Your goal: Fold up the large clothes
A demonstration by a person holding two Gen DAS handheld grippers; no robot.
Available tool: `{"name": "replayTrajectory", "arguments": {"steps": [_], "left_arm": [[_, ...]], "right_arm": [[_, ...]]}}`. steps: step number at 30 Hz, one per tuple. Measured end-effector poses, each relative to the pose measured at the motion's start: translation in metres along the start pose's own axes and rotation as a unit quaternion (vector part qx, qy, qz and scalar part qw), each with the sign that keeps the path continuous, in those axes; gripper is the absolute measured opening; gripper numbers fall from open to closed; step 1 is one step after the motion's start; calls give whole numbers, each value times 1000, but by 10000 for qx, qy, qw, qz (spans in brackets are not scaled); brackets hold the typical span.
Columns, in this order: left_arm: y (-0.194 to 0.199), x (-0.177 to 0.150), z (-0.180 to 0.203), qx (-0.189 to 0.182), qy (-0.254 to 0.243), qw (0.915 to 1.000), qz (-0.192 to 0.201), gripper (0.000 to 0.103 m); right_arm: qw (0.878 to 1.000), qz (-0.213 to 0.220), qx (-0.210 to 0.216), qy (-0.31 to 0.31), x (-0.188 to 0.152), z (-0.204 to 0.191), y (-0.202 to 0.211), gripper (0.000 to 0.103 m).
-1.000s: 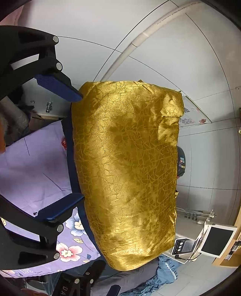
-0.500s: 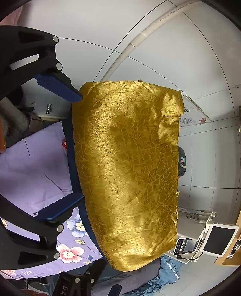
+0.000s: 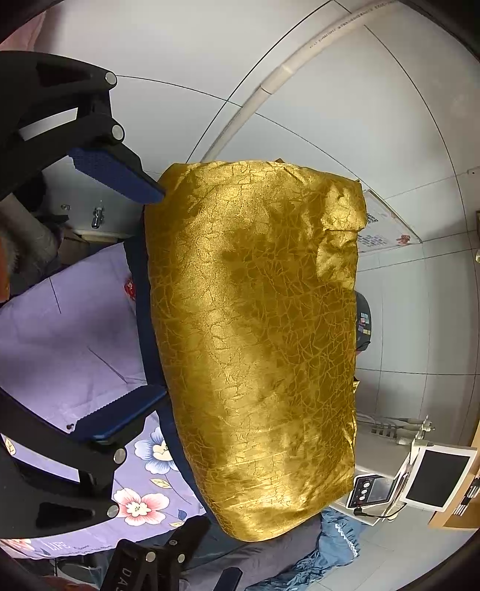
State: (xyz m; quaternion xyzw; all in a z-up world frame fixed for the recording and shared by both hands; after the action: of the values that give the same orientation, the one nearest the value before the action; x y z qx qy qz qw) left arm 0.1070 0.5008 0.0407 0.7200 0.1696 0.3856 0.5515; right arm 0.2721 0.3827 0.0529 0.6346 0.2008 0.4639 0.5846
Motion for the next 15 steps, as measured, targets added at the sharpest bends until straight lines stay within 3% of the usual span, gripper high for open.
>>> {"name": "replayTrajectory", "arguments": {"steps": [7, 15], "left_arm": [[8, 4, -1, 129, -50, 9993, 357, 97], [4, 3, 3, 91, -151, 9997, 178, 97]], "right_arm": [[10000, 33, -79, -11, -1, 3, 0, 97], [10000, 28, -88, -26, -2, 3, 1, 97]]}}
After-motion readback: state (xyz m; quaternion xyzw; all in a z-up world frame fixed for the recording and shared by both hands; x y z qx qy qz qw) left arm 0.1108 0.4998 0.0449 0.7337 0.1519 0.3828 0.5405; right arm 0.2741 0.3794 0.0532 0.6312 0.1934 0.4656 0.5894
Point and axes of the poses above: each gripper's, at about its wrist camera, not at the fingertips, and y roughly against the way its jaws point, z to its right, x to its top, the point moved 10 cm from there along -y, roughly the way its jaws point, and after that the axes turned 7 degrees about -z, right-handed, at the moved point
